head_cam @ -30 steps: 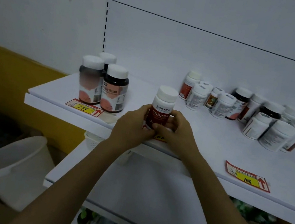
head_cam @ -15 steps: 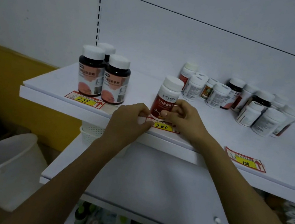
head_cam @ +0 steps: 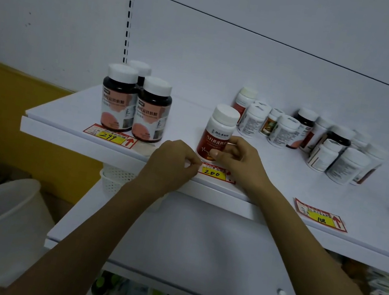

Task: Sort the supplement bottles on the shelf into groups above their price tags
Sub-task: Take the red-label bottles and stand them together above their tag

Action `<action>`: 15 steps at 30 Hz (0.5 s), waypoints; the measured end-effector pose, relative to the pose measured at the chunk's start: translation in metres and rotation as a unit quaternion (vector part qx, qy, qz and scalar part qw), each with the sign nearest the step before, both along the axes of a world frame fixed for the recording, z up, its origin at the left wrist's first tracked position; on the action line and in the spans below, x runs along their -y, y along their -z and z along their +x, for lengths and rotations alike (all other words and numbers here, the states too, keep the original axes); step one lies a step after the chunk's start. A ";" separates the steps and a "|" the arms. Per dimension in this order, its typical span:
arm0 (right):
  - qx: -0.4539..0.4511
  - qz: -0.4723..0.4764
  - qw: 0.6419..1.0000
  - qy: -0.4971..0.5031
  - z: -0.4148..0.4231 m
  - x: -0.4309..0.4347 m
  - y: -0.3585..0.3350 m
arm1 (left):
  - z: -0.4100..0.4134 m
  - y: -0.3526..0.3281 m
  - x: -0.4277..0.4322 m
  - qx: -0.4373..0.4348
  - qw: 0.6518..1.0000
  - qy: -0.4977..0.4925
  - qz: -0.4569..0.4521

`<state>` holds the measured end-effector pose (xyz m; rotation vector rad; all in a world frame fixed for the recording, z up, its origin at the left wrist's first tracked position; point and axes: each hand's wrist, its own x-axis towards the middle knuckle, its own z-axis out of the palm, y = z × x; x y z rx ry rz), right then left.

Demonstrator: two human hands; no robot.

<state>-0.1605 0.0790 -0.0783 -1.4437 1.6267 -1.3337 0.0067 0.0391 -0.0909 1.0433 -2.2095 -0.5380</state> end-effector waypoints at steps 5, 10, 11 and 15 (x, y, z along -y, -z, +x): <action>0.003 -0.002 1.000 0.002 0.001 -0.002 0.000 | -0.001 0.000 0.004 0.012 1.000 0.015 -0.011; -0.050 0.049 0.997 -0.017 -0.006 -0.005 -0.009 | -0.001 0.002 0.001 -0.021 0.997 -0.003 -0.080; -0.075 0.056 0.996 -0.005 -0.011 -0.008 -0.013 | -0.002 0.000 -0.002 -0.044 0.992 -0.011 -0.116; -0.143 0.052 0.987 0.045 -0.040 -0.025 -0.038 | -0.023 -0.019 -0.028 -0.099 0.972 0.072 -0.201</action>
